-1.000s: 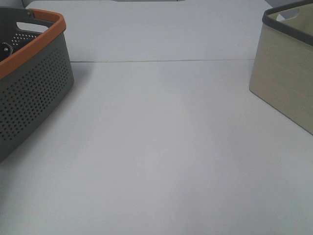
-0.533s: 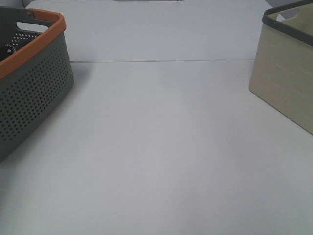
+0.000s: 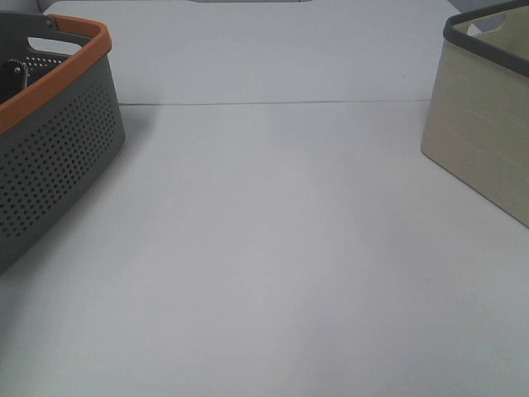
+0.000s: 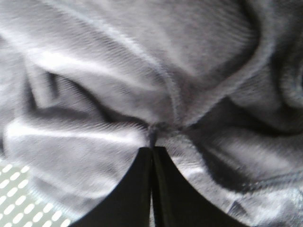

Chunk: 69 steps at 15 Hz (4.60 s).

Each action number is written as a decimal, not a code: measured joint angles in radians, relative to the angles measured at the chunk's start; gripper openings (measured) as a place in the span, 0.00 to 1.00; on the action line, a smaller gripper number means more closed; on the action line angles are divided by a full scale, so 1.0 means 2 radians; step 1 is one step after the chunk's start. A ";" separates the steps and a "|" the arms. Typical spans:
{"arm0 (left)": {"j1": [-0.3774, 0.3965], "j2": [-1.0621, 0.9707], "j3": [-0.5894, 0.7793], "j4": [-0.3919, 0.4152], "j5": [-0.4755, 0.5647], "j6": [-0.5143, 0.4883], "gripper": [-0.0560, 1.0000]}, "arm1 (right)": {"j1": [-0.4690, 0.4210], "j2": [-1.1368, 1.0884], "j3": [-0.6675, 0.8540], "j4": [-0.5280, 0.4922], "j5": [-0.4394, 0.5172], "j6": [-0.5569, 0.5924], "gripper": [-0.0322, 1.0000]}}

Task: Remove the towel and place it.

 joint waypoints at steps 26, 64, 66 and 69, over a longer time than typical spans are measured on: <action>-0.041 -0.277 -0.091 -0.105 0.183 -0.309 0.05 | 0.000 0.000 0.000 0.000 0.000 0.000 0.76; -0.272 -0.182 -0.330 -0.548 0.262 -0.019 0.05 | 0.000 0.389 -0.012 0.527 -0.255 -0.568 0.76; -0.272 -0.182 -0.330 -0.552 0.264 -0.019 0.05 | 0.000 0.446 -0.012 0.621 -0.256 -0.683 0.76; -0.272 -0.182 -0.330 -0.561 0.277 -0.020 0.05 | 0.000 0.514 -0.012 0.768 -0.244 -0.846 0.76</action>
